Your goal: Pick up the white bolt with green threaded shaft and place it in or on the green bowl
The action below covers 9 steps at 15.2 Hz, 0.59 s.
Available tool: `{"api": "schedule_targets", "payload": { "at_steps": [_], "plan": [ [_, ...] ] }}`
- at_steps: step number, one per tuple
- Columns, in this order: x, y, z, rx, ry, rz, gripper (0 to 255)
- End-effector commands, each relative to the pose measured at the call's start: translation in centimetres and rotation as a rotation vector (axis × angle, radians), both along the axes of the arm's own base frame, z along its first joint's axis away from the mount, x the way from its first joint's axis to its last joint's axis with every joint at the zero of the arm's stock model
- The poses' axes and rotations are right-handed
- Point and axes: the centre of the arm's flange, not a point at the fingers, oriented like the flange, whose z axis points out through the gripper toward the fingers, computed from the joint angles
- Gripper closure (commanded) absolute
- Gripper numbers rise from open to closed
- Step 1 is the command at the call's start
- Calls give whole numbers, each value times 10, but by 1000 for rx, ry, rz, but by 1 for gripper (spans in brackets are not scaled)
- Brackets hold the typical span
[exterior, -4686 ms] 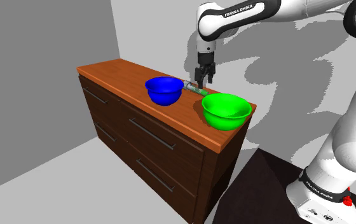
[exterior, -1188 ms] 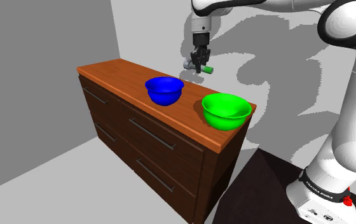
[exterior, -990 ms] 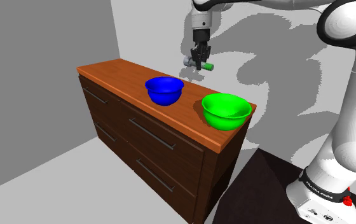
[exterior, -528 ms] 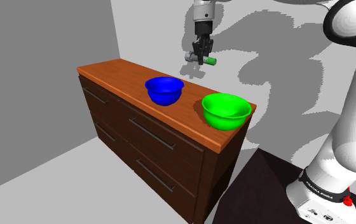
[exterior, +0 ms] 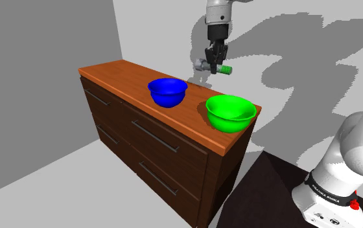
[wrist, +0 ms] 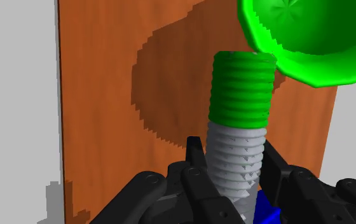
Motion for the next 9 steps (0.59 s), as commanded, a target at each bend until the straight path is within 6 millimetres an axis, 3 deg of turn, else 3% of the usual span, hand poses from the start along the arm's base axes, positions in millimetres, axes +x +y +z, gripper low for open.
{"api": "schedule_targets", "payload": {
  "at_steps": [1,9],
  "plan": [
    [-23,14,-1,-1,0,-1,255],
    [-113,69,-5,-1,0,-1,255]
  ]
}}
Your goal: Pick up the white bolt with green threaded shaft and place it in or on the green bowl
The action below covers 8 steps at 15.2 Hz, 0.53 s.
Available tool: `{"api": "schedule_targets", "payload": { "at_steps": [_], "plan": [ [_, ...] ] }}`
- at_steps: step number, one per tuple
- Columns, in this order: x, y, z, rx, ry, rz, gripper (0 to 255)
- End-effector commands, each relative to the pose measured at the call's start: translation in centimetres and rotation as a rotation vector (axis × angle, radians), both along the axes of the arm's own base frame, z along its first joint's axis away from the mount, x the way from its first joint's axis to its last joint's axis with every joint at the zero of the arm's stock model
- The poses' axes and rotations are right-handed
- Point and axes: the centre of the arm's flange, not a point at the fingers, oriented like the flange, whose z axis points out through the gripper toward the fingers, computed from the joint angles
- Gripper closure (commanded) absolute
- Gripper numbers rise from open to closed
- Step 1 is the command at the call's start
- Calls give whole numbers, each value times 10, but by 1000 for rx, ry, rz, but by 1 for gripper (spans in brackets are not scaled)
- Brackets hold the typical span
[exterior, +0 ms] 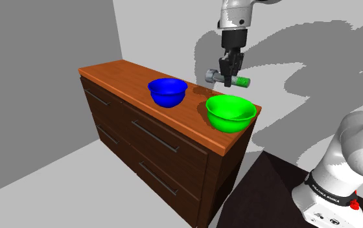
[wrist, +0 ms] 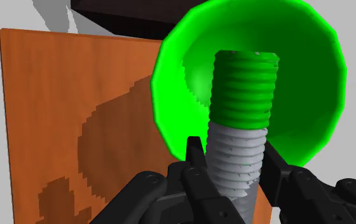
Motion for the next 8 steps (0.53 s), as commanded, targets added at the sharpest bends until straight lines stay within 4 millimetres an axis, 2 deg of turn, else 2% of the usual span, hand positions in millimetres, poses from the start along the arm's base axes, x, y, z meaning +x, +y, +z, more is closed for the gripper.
{"api": "schedule_targets", "payload": {
  "at_steps": [1,4,8],
  "plan": [
    [-23,14,1,-1,0,-1,255],
    [-54,32,-1,-1,0,-1,255],
    [-54,32,-22,-1,0,-1,255]
  ]
}}
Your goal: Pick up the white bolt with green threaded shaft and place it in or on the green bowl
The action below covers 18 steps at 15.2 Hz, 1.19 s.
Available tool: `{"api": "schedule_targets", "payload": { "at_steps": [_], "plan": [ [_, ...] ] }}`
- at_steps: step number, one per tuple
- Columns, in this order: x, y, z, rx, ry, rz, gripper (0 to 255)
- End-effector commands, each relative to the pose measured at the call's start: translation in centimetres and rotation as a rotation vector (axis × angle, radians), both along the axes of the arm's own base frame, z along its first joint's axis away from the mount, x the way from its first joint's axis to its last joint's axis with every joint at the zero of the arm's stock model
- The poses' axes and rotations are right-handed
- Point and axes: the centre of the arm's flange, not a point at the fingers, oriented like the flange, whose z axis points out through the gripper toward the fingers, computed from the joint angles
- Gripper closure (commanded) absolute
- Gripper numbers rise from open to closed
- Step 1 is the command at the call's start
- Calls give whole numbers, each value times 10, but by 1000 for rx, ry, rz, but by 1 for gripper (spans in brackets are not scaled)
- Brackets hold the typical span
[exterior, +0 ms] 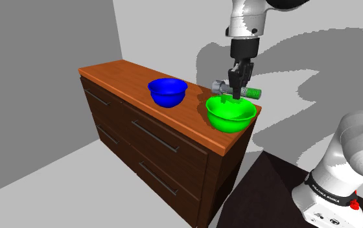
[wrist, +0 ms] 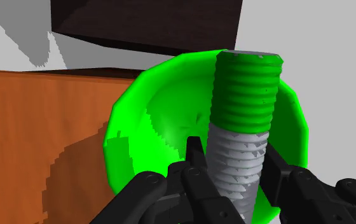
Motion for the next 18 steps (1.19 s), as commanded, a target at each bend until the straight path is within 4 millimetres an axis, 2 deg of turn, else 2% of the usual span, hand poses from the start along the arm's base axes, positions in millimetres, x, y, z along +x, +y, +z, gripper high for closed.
{"api": "schedule_targets", "payload": {
  "at_steps": [1,7,15,16,18],
  "plan": [
    [0,0,-11,0,0,0,255],
    [0,0,-45,0,0,0,255],
    [0,0,-45,0,0,0,255],
    [0,0,-45,0,0,0,0],
    [0,0,-45,0,0,0,0]
  ]
}}
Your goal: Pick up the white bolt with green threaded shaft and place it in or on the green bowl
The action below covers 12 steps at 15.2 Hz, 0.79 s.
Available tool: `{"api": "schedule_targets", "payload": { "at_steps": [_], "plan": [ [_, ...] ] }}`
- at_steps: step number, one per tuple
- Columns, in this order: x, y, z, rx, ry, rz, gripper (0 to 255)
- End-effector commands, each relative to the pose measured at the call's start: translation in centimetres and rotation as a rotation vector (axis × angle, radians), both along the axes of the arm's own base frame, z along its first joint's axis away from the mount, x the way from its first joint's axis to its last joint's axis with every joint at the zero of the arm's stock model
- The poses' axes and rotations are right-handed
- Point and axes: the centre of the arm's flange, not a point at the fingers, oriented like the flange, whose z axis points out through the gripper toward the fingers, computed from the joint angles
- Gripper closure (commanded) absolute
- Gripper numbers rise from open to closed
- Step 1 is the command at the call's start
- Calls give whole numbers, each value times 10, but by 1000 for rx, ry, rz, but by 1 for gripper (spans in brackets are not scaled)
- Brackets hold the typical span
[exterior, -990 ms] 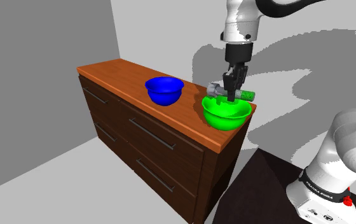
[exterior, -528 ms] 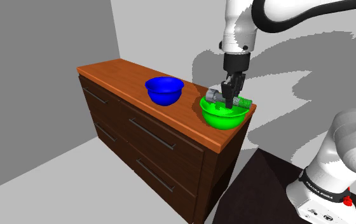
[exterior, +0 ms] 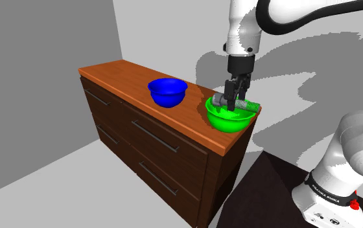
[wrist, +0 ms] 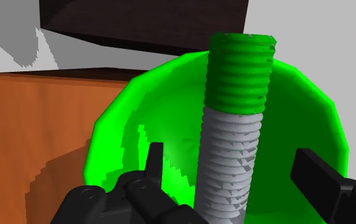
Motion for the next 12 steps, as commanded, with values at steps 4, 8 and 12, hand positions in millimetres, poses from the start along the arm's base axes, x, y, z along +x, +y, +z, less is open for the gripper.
{"api": "schedule_targets", "payload": {
  "at_steps": [4,8,12],
  "plan": [
    [2,0,12,0,1,0,0],
    [7,-1,49,0,1,0,0],
    [7,-1,49,0,1,0,0]
  ]
}}
